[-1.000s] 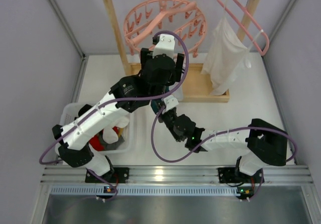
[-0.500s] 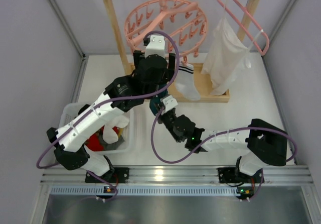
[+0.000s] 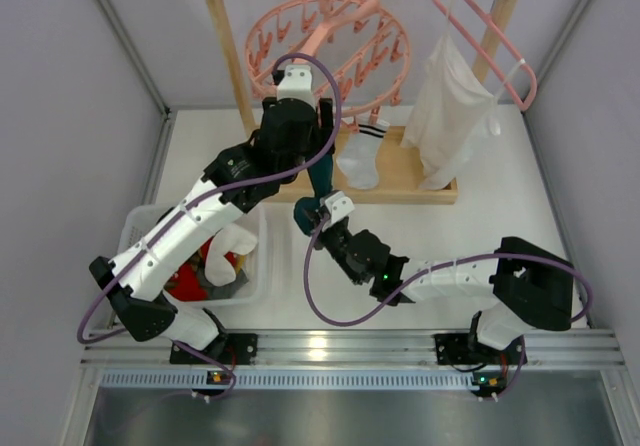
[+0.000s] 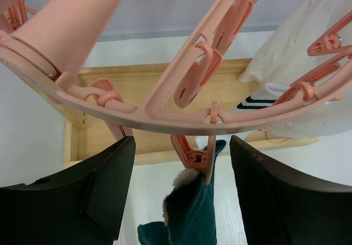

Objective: Remove the socks clipped to the hanger

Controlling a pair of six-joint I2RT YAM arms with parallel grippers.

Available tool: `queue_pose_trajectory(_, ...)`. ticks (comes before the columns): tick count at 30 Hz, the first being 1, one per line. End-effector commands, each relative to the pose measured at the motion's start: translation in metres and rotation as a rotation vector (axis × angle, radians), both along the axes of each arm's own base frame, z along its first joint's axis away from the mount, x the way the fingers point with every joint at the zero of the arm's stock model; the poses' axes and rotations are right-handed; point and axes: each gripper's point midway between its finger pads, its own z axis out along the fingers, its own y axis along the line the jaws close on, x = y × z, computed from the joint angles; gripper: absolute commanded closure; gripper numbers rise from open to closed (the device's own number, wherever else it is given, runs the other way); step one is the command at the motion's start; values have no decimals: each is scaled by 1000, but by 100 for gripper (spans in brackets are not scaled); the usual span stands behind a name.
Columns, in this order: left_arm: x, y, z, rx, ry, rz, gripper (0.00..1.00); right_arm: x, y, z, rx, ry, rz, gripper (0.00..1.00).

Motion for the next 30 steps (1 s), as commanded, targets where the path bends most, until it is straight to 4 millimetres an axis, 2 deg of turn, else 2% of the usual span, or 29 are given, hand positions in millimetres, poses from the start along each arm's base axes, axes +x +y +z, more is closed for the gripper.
queue_pose_trajectory(1,4,-9,22,-92,-60,-33,27,-18,7,28,100,-26,78,100)
queue_pose_trajectory(4,7,-11,17,-90,-53,-48,29,-24,10,29,102,-33,121,100)
queue_pose_trajectory(8,11,-16,16,-94,-60,-62,39,-27,15,27,95,-31,133,100)
queue_pose_trajectory(14,15,-22,17,-98,-69,-74,48,-31,18,28,95,-31,147,100)
queue_pose_trajectory(19,17,-24,17,-94,-74,-76,62,-34,18,23,85,-26,152,100)
queue_pose_trajectory(20,17,-24,16,-92,-72,-76,67,-34,17,20,79,-24,150,100)
queue_pose_trajectory(27,16,-22,15,-91,-71,-76,73,-42,5,7,97,12,154,100)
queue_pose_trajectory(29,16,-22,16,-93,-73,-75,83,-45,-1,2,92,16,157,100)
queue_pose_trajectory(30,16,-22,17,-94,-74,-76,83,-47,-3,1,94,20,160,100)
